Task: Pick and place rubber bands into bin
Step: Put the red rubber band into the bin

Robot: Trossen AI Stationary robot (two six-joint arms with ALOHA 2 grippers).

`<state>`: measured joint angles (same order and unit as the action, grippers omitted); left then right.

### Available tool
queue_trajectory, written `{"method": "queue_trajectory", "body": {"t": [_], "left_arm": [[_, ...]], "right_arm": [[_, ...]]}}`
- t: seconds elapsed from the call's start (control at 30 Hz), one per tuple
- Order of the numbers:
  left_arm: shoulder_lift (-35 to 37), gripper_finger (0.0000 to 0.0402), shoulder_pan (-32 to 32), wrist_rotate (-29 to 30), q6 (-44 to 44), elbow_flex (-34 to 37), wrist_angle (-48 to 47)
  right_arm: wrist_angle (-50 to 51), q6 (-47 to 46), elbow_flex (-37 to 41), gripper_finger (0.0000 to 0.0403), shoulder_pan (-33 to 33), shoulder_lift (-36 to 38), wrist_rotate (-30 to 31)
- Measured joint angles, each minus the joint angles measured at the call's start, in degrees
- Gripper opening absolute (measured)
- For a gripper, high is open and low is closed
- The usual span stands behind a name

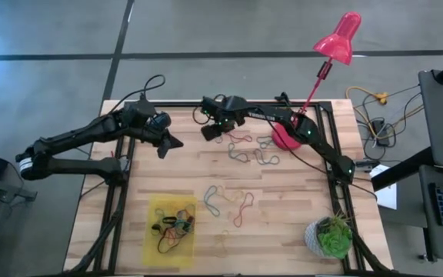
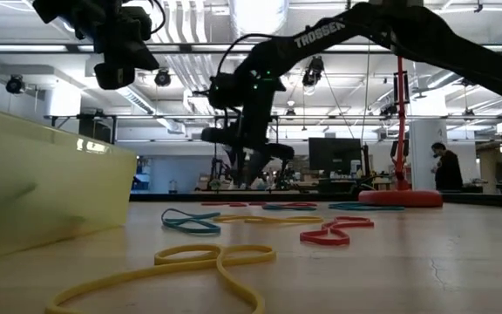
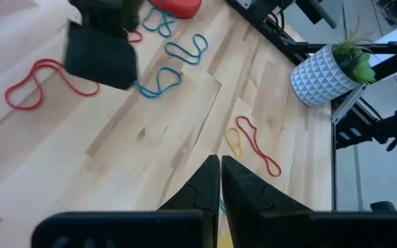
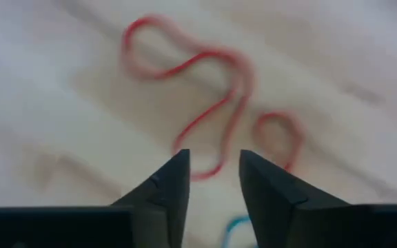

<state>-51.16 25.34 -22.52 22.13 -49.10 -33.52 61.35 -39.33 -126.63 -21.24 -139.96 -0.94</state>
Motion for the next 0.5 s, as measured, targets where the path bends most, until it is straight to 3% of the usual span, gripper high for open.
{"method": "queue_trajectory", "body": {"t": [0.17, 0.5], "left_arm": [[0.0, 0.0000, 0.0, 0.0, 0.0, 0.0, 0.0], [-0.2, 0.0000, 0.0, 0.0, 0.1, 0.0, 0.0]], "right_arm": [[-0.6, 1.4, 0.6, 0.0134, 1.4, 0.2, -1.7], [-0.4, 2.7, 0.7, 0.0132, 2.3, -1.7, -0.7]]}}
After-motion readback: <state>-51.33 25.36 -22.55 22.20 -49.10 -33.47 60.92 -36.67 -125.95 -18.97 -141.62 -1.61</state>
